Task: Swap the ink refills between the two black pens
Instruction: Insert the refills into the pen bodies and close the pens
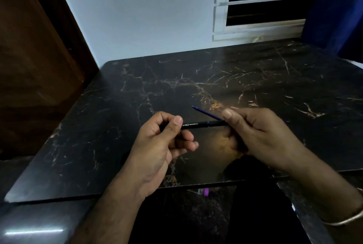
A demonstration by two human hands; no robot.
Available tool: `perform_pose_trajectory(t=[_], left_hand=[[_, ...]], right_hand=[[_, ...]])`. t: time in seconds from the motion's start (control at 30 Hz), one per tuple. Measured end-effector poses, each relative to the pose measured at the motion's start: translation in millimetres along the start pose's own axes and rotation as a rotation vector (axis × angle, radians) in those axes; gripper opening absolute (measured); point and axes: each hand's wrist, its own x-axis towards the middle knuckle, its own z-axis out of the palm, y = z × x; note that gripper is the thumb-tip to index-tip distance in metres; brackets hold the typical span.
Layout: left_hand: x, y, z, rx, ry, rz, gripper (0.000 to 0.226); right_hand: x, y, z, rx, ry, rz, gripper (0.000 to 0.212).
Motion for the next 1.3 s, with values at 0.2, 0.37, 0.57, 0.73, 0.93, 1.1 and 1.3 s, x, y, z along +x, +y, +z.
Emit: perform_pose_trajectory(t=[0.2, 0.37, 0.57, 0.73, 0.93, 1.1, 1.3], left_hand=[[0.2, -3.5, -4.8, -0.002, -0.003, -0.015, 0.015], [-1.5, -5.6, -4.0, 0.012, -0.027, -0.028, 0.015], [-3.5, -2.9, -2.5, 0.009, -0.033, -0.025, 0.016], [-3.1, -2.2, -2.1, 0.024, -0.031, -0.016, 0.015], [-7.1, -6.1, -1.4, 0.077, -0.111, 0.062, 0.013], [-7.0, -4.2, 4.5, 0.045, -0.068, 0.096, 0.009], [-4.1, 2.5, -10.0, 0.106, 0.025, 0.074, 0.010]], right_hand=[[-7.0, 3.5, 2.9, -0.239, 0.023, -0.196, 0.026], [-10.4, 11.6, 6.0, -0.233, 0.057, -0.138, 0.059], [-12.1, 15.9, 8.9, -0.535, 0.103, -0.298, 0.049], [-13.4, 16.0, 9.2, -0.549, 0.063, -0.414, 0.022], [-15.0, 13.7, 5.8, -0.323, -0.047, -0.284, 0.041], [-11.1, 4.7, -21.2, -0.190, -0.002, 0.014, 0.039], [-5.1, 27.9, -56.8, -0.767, -0.014, 0.200, 0.033]])
